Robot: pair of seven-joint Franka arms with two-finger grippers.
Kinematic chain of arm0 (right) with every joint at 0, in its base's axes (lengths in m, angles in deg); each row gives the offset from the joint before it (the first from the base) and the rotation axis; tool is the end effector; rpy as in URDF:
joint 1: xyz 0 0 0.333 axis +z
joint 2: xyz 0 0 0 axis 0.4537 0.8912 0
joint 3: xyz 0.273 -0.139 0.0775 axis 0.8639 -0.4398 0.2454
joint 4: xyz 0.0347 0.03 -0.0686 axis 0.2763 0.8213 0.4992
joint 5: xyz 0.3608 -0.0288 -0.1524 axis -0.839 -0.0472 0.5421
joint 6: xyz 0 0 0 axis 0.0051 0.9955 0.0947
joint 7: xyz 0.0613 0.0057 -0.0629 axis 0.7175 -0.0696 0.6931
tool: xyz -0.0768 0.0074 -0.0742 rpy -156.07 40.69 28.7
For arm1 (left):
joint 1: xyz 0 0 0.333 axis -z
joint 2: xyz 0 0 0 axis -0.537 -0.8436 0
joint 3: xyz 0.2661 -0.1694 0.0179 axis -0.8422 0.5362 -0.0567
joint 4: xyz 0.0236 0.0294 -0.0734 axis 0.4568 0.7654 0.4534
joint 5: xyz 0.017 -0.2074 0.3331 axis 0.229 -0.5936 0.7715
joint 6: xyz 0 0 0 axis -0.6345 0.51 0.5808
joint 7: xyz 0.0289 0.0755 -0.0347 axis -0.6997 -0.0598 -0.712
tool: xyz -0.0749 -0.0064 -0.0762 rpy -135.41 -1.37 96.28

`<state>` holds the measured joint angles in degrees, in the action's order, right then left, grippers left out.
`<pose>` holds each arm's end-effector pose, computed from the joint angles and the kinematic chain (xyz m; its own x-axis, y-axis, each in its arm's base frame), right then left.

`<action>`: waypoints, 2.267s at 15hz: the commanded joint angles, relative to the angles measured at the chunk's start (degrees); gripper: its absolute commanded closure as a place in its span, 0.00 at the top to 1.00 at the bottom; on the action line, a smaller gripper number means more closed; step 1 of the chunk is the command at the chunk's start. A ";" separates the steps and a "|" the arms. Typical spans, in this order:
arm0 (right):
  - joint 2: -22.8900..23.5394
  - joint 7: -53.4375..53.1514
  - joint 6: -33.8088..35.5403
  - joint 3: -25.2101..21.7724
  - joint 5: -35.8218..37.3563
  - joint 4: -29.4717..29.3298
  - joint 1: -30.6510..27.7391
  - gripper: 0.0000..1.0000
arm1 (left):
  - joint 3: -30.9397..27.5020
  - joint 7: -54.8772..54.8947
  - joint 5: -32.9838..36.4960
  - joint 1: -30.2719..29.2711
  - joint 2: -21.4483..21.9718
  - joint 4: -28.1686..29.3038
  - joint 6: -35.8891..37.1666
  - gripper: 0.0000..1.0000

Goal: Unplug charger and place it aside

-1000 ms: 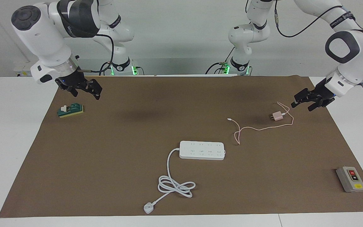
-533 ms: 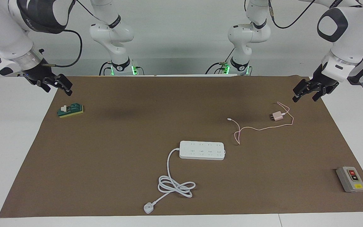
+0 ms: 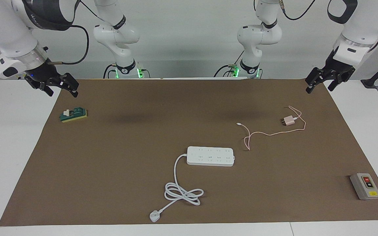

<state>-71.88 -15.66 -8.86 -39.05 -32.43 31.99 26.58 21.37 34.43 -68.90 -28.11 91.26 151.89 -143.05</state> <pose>0.5623 -0.0760 0.6038 0.9903 -0.1086 -0.0871 -0.1121 -0.9930 -0.0364 0.5387 0.0137 0.6294 0.9958 0.0530 0.0749 0.0520 -0.9985 0.0141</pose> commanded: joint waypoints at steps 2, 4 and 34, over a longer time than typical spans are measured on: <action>0.22 1.37 1.25 -0.56 -0.27 0.11 -0.83 1.00 | -0.07 -0.64 2.35 1.08 -2.66 -3.82 5.07 1.00; 0.48 1.54 1.25 -0.38 -0.09 -0.16 -0.92 1.00 | -0.07 -0.64 2.17 0.99 -2.58 -3.66 5.25 1.00; 2.68 -1.26 -0.86 4.45 2.54 -3.94 -1.01 1.00 | 0.54 2.17 -1.61 1.87 0.14 1.26 7.01 1.00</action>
<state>-69.94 -16.05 -9.93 -35.54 -30.09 29.23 26.43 22.69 35.60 -69.99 -26.74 89.78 151.61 -136.60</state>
